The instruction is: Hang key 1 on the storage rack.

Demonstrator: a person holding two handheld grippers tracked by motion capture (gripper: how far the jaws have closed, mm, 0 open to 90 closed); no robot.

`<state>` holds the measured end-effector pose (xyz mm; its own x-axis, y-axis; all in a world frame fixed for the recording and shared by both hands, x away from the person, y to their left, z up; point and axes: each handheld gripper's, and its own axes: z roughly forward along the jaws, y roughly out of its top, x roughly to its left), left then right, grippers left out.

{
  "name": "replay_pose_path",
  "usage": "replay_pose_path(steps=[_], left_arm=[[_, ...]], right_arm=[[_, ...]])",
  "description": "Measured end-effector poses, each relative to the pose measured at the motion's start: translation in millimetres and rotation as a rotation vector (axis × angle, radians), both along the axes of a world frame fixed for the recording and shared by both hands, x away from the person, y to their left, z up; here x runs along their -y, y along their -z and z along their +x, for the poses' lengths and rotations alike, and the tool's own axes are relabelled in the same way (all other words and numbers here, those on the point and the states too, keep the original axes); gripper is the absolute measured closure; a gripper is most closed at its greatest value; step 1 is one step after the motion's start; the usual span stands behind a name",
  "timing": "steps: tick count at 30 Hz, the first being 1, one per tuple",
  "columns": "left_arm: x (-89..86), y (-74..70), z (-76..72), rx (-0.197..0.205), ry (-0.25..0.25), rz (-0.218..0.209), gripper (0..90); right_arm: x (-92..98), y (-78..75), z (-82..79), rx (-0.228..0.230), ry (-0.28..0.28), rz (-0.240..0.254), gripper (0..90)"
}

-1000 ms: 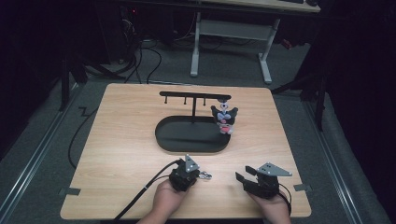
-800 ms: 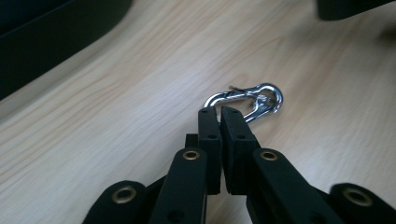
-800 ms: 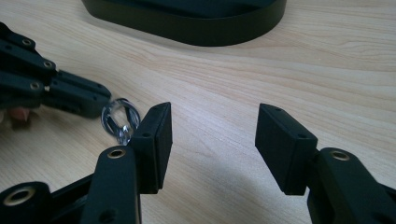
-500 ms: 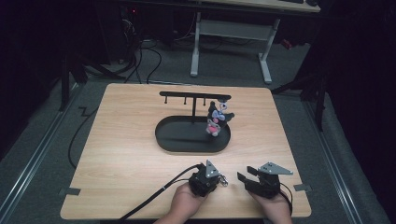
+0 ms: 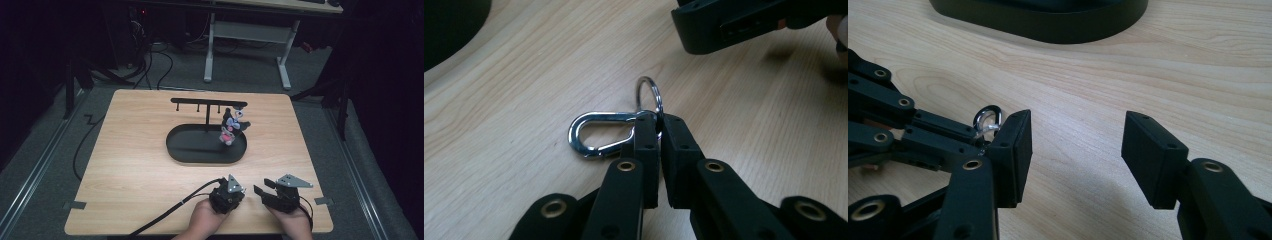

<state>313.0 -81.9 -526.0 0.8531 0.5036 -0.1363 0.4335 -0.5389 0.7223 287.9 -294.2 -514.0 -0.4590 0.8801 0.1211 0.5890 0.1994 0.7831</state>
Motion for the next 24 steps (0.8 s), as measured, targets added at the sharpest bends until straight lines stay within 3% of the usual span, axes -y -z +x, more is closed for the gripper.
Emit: replay_pose_path(steps=[8, 13, 18, 24], left_arm=[[19.5, 0.8, 5.5, -0.01, 0.006, -0.013, 85.9], [16.3, -1.2, 0.2, -0.001, 0.027, -0.021, 76.6], [-11.9, -5.9, -5.2, 0.04, 0.015, -0.028, 72.4], [-75.1, -6.4, -2.5, 0.091, -0.073, 0.008, 68.6]], right_arm=[[3.3, -1.0, 0.8, -0.003, 0.015, 0.008, 46.5], [4.3, -0.4, 1.3, -0.003, 0.015, 0.005, 46.4], [5.3, 0.8, 2.0, -0.021, 0.021, 0.017, 46.6], [3.9, 1.9, 0.1, -0.06, 0.019, 0.056, 47.8]])
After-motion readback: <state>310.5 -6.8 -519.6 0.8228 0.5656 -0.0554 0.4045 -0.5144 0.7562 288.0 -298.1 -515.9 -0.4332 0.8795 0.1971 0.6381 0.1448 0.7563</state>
